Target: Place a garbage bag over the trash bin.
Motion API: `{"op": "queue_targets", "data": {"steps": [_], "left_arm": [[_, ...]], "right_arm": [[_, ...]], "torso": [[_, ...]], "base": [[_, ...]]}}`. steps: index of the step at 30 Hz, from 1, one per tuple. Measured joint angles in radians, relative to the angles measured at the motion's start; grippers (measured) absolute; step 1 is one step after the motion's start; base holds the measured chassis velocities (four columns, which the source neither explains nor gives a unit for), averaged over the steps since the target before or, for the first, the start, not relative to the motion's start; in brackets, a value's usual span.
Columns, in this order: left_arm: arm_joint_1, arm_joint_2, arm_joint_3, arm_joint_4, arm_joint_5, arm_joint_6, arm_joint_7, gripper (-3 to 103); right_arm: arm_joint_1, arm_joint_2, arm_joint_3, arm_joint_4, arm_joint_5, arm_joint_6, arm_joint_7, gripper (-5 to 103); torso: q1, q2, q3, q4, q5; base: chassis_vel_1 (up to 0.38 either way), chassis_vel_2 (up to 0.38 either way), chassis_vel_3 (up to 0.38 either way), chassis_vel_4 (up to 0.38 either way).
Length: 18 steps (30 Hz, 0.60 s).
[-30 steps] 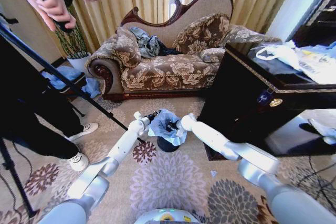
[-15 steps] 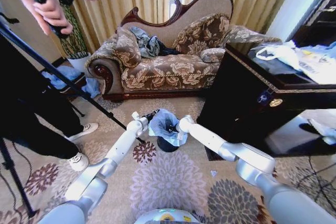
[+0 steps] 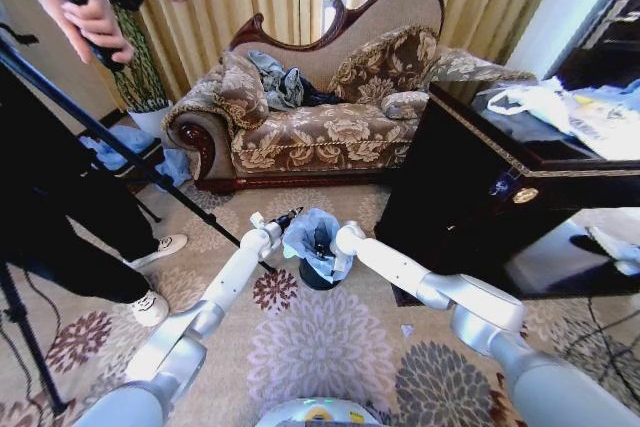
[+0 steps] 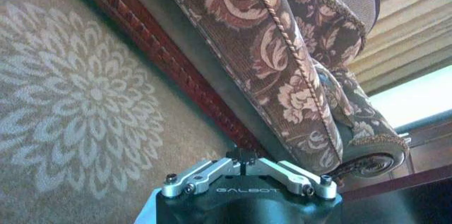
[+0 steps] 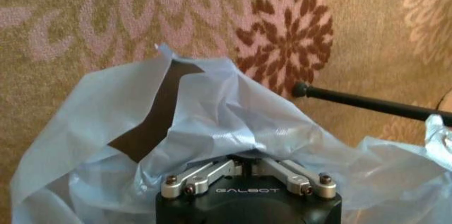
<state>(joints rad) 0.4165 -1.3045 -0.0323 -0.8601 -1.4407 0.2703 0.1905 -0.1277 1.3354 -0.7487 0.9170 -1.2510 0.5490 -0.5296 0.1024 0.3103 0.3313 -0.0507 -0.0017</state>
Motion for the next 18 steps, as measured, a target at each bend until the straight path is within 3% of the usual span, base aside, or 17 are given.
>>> {"op": "queue_targets", "data": {"steps": [10,15,18], "left_arm": [[0.003,-0.001,-0.008,0.001,0.004,-0.002,0.008,0],[0.018,0.011,-0.009,-0.028,0.004,0.002,0.009,-2],[0.035,0.033,-0.004,-0.070,0.021,0.005,0.009,14]], "right_arm": [[0.005,-0.004,-0.005,0.003,0.013,0.015,-0.035,0],[0.015,-0.033,-0.010,0.040,0.068,0.003,-0.045,-3],[0.036,-0.069,-0.011,0.110,0.146,-0.018,-0.054,13]], "torso": [[0.000,0.000,0.000,0.0000,0.0001],[0.000,0.000,0.000,-0.0002,0.0000],[0.000,0.000,0.000,0.0000,0.0000]], "base": [[0.000,0.000,0.000,0.000],[0.000,0.000,0.000,0.000],[0.000,0.000,0.000,0.000]]}}
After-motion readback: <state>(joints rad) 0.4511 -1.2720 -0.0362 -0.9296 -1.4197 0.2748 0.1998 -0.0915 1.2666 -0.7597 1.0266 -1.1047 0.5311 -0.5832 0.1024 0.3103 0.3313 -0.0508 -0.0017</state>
